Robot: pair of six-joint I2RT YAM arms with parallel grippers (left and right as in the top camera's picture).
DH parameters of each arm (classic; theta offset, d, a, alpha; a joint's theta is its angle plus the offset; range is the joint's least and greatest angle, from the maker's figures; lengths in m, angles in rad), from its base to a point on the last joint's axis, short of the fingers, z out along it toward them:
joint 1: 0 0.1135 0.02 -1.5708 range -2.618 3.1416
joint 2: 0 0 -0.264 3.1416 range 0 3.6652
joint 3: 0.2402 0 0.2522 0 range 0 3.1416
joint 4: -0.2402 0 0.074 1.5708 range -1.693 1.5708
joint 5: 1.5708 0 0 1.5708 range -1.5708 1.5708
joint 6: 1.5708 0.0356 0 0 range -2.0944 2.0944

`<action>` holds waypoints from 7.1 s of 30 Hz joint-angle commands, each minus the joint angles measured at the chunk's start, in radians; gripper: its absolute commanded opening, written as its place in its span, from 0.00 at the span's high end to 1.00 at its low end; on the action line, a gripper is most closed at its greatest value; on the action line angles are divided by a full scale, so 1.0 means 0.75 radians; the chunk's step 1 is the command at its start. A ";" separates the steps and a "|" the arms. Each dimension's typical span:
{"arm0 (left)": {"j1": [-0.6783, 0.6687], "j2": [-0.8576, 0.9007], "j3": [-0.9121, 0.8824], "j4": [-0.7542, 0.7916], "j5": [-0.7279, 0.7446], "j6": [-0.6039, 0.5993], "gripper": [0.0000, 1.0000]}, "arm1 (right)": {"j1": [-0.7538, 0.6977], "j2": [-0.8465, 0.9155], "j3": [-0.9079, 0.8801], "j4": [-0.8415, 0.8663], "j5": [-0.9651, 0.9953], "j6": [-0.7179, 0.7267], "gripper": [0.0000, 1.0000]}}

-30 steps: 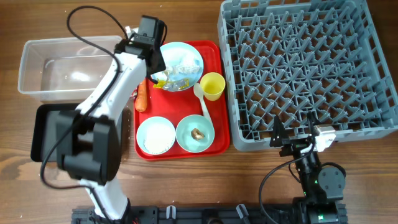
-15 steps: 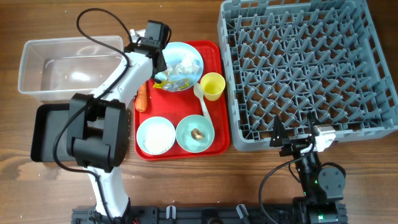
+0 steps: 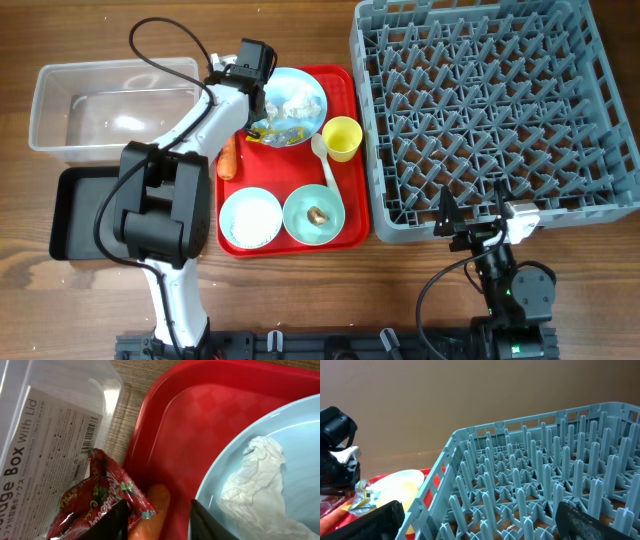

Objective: Sort waste into correct bins and load items into the dishwasher rack

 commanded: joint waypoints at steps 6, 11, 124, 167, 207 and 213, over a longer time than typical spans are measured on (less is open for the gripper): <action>0.018 0.012 -0.008 -0.001 -0.043 0.008 0.82 | 0.006 -0.002 -0.002 0.007 0.015 0.010 0.00; 0.018 0.012 -0.008 -0.001 -0.051 0.008 0.96 | 0.006 -0.002 -0.002 0.007 0.015 0.010 0.00; 0.031 -0.174 -0.010 -0.262 0.664 0.181 0.31 | 0.006 -0.002 -0.002 0.007 0.015 0.009 0.00; 0.588 -0.556 -0.004 -0.189 0.467 0.200 0.95 | 0.006 -0.002 -0.002 0.007 0.015 0.009 0.00; -0.005 0.003 0.185 0.022 0.562 0.024 0.30 | 0.006 -0.002 -0.002 0.007 0.015 0.010 0.00; -0.028 0.078 0.185 0.050 0.442 -0.076 0.29 | 0.006 -0.002 -0.002 0.007 0.015 0.010 0.00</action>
